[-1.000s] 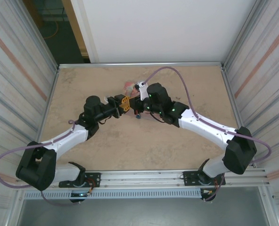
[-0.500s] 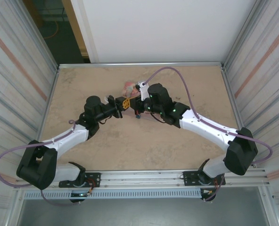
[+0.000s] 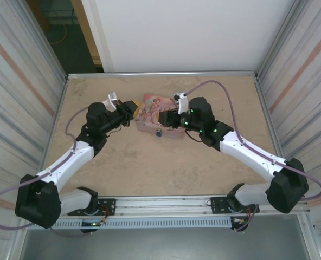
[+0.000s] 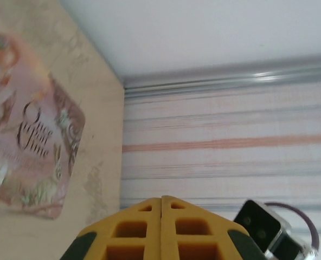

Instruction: Unlock the padlock with the key

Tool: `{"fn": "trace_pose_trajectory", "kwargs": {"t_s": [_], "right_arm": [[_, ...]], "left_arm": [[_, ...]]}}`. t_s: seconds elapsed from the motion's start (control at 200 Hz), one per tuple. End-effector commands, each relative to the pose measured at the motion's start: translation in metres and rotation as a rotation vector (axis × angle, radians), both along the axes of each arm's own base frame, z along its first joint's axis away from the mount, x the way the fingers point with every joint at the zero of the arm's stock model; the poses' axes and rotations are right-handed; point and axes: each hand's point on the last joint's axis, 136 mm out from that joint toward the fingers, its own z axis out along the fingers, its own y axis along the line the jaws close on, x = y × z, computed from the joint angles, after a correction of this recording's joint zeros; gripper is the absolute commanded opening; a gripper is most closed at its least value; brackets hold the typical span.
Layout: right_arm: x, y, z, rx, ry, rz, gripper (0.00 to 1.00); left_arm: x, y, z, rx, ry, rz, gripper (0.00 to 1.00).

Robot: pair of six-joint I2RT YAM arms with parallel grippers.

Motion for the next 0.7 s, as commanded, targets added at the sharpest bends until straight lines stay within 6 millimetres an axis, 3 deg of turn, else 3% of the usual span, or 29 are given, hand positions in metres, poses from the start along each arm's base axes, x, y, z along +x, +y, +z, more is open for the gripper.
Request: {"fn": "trace_pose_trajectory", "kwargs": {"t_s": [0.0, 0.266, 0.696], "right_arm": [[-0.015, 0.005, 0.027, 0.146, -0.001, 0.091, 0.48], [-0.021, 0.021, 0.04, 0.285, 0.006, 0.186, 0.55], [-0.018, 0.054, 0.04, 0.304, 0.007, 0.228, 0.5]], "left_arm": [[-0.009, 0.0, 0.022, 0.226, -0.292, -0.043, 0.0], [-0.026, -0.007, 0.041, 0.304, -0.502, -0.091, 0.0], [-0.027, -0.015, 0.039, 0.276, -0.498, -0.1, 0.0]]}}
